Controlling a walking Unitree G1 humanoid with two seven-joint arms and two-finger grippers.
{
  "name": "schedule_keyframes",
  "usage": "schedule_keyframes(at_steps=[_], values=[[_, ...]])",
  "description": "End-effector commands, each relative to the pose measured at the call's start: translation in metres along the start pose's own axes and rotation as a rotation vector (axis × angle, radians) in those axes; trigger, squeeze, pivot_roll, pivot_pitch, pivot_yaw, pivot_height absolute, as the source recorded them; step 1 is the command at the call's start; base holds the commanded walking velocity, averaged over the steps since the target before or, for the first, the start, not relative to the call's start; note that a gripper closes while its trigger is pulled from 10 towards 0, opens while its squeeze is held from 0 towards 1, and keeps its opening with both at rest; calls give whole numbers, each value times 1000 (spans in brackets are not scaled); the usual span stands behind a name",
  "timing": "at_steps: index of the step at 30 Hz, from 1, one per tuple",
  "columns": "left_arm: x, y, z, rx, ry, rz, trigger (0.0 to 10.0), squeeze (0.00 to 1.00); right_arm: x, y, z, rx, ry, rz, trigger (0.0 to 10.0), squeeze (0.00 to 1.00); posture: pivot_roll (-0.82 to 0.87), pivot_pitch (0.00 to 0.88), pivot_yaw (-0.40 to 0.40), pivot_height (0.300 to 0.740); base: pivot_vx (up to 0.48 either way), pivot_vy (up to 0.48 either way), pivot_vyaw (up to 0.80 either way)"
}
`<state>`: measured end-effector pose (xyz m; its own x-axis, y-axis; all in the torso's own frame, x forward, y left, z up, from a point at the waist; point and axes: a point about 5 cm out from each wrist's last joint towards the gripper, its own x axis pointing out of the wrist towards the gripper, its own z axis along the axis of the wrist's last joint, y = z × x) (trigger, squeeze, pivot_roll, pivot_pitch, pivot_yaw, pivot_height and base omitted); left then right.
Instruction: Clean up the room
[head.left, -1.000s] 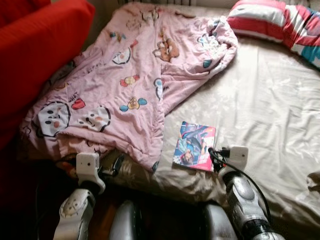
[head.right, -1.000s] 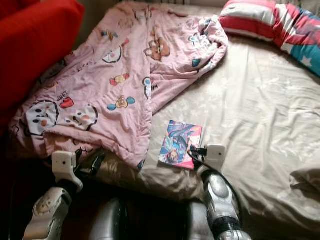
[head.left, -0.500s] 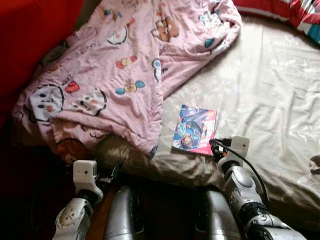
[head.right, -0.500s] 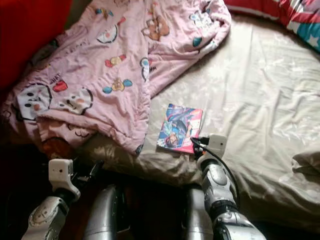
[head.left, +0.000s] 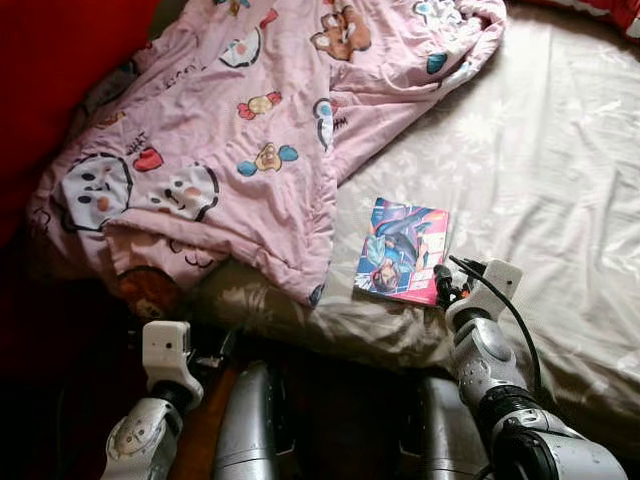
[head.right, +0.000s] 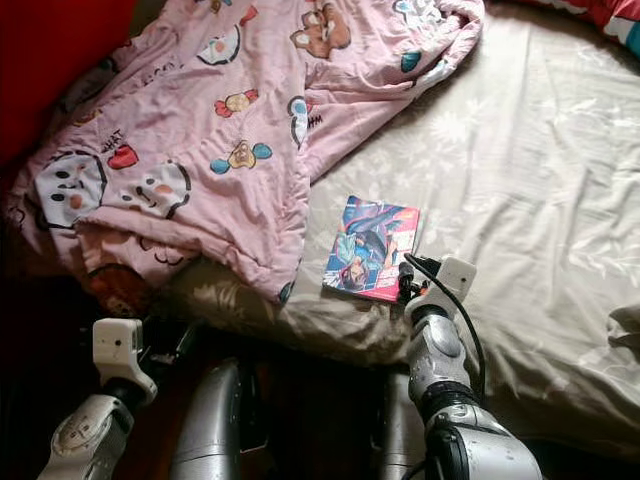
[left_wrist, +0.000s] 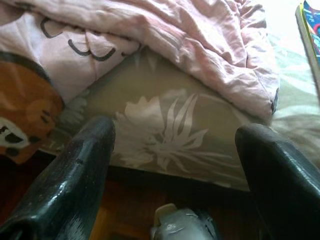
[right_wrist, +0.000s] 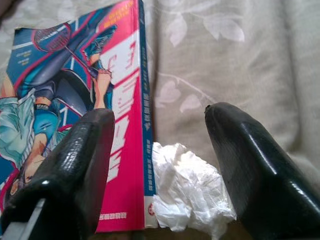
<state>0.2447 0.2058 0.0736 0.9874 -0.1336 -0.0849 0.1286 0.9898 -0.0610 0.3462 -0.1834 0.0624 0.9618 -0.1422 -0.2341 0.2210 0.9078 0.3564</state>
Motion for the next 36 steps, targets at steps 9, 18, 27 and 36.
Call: schedule_keyframes(at_steps=[9, 18, 27, 36], values=[[-6, 5, -3, 14, 33, 3, 10000, 0, -5, -16, -10, 37, 22, -53, 10000, 0, 142, 329, 94, 574, 0, 0, 0], [-6, 4, -3, 23, 40, 0, 10000, 0, -6, -14, -9, 59, 1, -41, 10000, 0, 143, 328, 95, 574, 0, 0, 0], [-6, 5, -2, 33, 41, -2, 10000, 0, -12, -12, -24, 65, 37, -34, 10000, 0, 149, 325, 98, 574, 0, 0, 0], [-5, 5, -4, 45, 50, -10, 10000, 0, -13, -9, -28, 62, 50, -14, 0, 0, 149, 320, 100, 574, 0, 0, 0]])
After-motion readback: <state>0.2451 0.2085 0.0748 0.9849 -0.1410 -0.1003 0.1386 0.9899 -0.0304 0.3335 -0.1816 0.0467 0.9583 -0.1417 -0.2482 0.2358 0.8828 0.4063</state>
